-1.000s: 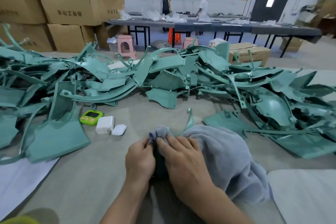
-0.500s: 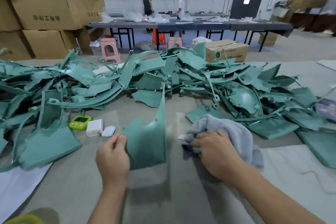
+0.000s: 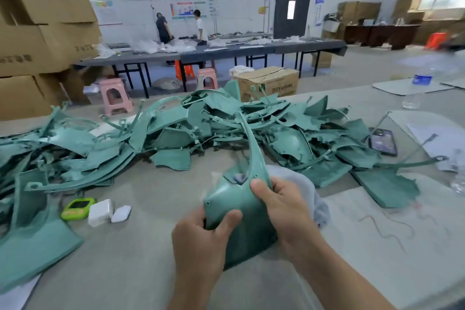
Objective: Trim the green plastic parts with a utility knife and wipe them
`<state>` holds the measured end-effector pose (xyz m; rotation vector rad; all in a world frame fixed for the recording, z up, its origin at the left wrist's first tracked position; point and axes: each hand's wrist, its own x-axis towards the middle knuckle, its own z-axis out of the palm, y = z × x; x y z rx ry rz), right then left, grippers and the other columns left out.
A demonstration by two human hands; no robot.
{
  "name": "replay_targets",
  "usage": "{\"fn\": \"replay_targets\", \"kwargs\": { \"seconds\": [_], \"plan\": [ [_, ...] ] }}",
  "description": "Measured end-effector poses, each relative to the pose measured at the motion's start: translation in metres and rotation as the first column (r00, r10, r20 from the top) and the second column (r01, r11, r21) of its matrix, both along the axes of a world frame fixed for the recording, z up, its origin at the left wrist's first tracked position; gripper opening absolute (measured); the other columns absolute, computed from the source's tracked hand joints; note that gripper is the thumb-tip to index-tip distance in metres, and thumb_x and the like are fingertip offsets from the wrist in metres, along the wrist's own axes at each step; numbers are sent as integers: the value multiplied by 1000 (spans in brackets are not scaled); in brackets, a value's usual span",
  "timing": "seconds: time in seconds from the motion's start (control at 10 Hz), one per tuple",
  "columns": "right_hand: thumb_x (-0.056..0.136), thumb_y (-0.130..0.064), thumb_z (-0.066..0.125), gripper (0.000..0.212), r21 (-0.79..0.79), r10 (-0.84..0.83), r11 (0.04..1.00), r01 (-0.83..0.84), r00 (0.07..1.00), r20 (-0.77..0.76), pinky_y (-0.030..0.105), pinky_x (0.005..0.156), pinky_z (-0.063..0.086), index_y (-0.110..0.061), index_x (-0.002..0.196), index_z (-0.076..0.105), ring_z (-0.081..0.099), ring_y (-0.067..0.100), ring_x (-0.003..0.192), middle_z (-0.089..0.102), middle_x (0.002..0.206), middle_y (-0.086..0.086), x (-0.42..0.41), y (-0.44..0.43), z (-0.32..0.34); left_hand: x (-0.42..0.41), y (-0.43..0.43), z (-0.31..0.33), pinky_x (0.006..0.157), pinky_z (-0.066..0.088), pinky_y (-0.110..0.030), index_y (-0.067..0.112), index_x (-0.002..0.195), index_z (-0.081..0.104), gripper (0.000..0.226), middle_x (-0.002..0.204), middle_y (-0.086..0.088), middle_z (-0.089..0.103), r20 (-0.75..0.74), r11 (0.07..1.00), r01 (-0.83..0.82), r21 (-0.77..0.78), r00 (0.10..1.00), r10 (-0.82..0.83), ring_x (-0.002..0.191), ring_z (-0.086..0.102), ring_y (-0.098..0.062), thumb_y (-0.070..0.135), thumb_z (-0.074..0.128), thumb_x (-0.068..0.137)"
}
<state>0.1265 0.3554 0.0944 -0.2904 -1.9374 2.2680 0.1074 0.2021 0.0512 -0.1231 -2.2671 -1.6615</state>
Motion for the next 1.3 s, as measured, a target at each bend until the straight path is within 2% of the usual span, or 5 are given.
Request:
{"fn": "replay_targets", "kwargs": {
  "seconds": [0.4, 0.7, 0.9, 1.2, 1.3],
  "plan": [
    [104, -6, 49, 26, 127, -256, 959, 252, 967, 13, 26, 64, 56, -9, 102, 75, 74, 20, 76, 78, 91, 14, 173, 126, -22, 82, 146, -8, 66, 52, -26, 2, 76, 69, 39, 74, 4, 70, 188, 785, 472, 401, 797, -575, 69, 63, -12, 32, 64, 99],
    [103, -6, 53, 22, -133, -838, 306, 943, 333, 433, 53, 91, 56, -8, 105, 75, 74, 36, 92, 79, 99, 14, 364, 167, -134, 229, 263, -66, 75, 56, -33, 18, 128, 65, 73, 114, -9, 75, 523, 187, 853, 487, -113, -845, 103, 72, -28, -8, 48, 62],
    [96, 0, 61, 12, -92, -670, -130, 987, -19, 742, 51, 77, 57, 4, 106, 66, 70, 39, 88, 74, 98, 23, 466, 149, -200, 334, 310, -157, 80, 48, -42, 2, 125, 67, 56, 115, -25, 70, 787, 442, 719, 537, -238, -569, 105, 66, -47, -25, 41, 83],
    [99, -8, 61, 2, -49, -686, -455, 889, -316, 656, 44, 65, 54, -6, 100, 63, 63, 31, 90, 66, 113, 17, 607, 217, -217, 385, 336, -141, 57, 48, -15, 38, 139, 52, 55, 121, 14, 52, 755, 164, 868, 469, -297, -585, 96, 54, -2, 16, 69, 91],
    [108, -21, 48, 35, -218, -658, -562, 798, -272, 702, 49, 100, 51, -9, 140, 52, 58, 39, 121, 47, 147, 22, 622, 244, -237, 367, 334, -126, 73, 51, -23, 34, 134, 59, 53, 111, 18, 54, 746, 180, 908, 379, -185, -640, 95, 53, 0, 5, 59, 90]
  ]
}}
